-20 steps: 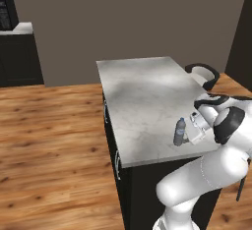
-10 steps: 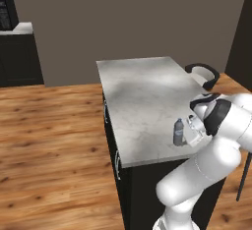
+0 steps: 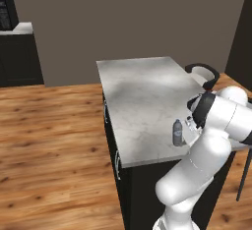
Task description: Pick the bottled water from the counter and place it in the open cabinet.
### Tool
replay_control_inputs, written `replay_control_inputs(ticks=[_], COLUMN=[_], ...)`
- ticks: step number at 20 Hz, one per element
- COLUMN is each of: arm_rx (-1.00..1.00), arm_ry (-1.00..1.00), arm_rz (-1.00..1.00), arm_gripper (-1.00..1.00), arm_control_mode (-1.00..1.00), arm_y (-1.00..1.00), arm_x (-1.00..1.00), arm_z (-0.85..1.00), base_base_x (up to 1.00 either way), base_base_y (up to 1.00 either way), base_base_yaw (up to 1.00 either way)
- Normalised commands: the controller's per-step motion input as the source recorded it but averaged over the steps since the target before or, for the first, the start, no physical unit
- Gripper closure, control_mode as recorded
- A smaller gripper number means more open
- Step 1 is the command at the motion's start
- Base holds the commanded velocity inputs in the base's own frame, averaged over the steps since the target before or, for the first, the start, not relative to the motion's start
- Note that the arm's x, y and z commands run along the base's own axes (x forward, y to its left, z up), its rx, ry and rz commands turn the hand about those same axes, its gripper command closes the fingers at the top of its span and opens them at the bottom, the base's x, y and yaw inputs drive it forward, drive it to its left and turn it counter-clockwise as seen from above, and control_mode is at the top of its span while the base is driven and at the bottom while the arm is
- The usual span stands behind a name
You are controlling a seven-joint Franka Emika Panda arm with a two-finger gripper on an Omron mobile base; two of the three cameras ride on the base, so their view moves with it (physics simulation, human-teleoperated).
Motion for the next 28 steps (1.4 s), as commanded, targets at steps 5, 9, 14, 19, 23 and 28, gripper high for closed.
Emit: replay_control_inputs(ticks=[5,9,14,19,23,28], arm_rx=[0.02,0.15,0.16,0.00,0.00,-0.03], arm_ry=[0.16,0.14,0.03,0.03,-0.03,-0.15], arm_rz=[0.03,0.00,0.00,0.00,0.00,0.00], arm_gripper=[1.00,1.00,1.00,1.00,1.00,1.00], arm_control_mode=[-1.00,-1.00,-1.00,-1.00,-1.00,-1.00], arm_y=[0.00,0.05,0.11,0.46,0.39,0.28], arm_x=[0.17,0.00,-0.02,-0.14,-0.53,-0.59], arm_z=[0.10,0.64,0.68,0.61,0.60,0.42], base_base_x=[0.00,0.00,0.00,0.00,0.00,0.00], base_base_y=[0.00,0.00,0.00,0.00,0.00,0.00], base_base_yaw=[0.00,0.00,0.00,0.00,0.00,0.00])
